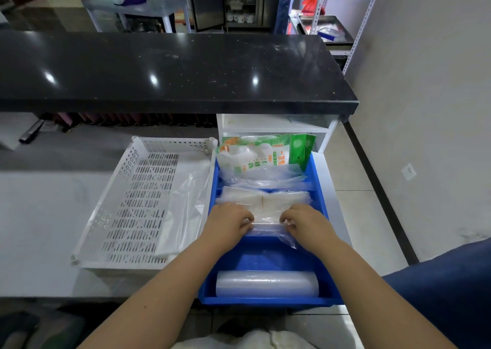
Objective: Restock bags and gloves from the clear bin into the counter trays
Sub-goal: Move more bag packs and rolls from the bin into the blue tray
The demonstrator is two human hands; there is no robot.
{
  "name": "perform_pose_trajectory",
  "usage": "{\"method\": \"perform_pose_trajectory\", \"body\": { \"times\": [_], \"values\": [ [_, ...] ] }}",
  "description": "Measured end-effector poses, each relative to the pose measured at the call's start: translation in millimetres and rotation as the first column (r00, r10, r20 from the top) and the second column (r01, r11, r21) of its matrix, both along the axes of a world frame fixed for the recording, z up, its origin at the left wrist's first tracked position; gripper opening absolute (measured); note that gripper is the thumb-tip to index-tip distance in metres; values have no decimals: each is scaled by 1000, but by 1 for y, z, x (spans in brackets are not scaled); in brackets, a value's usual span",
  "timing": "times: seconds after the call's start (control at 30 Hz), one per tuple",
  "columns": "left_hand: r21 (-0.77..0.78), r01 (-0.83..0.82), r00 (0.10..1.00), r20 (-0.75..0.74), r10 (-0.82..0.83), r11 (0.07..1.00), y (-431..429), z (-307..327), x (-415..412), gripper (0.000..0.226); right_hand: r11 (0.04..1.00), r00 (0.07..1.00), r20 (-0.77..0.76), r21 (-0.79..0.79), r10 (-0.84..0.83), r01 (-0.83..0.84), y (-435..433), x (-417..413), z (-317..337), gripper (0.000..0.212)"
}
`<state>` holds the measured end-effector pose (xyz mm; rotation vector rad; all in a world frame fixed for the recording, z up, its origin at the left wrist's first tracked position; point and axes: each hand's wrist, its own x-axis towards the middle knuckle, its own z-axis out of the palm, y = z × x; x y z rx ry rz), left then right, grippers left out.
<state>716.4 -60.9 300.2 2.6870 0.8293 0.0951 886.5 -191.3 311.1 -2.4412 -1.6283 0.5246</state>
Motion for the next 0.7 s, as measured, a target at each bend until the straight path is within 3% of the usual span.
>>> {"method": "perform_pose_trajectory", "body": {
  "times": [0.1, 0.3, 0.4, 0.57, 0.7],
  "values": [
    [37, 5, 1000, -14, -4, 999, 0, 3, 1, 22, 1000, 1000, -14, -18, 7, -7, 0, 3, 4, 22],
    [114, -85, 988, 135, 69, 990, -3, 15, 7, 27, 969, 994, 92, 236, 54, -75, 4, 4, 24, 20],
    [141, -144, 979, 163, 121, 979, -2, 26, 10, 27, 951, 981, 168, 276, 98, -142, 14, -1, 33, 21],
    [165, -307, 941, 202, 272, 937, 0, 42, -7, 28, 914, 956, 187, 301, 225, -273, 44, -23, 41, 25],
    [173, -498, 858, 240, 454, 850, 1, 51, -58, 28, 856, 910, 187, 314, 369, -411, 74, -61, 46, 28]
  ]
}}
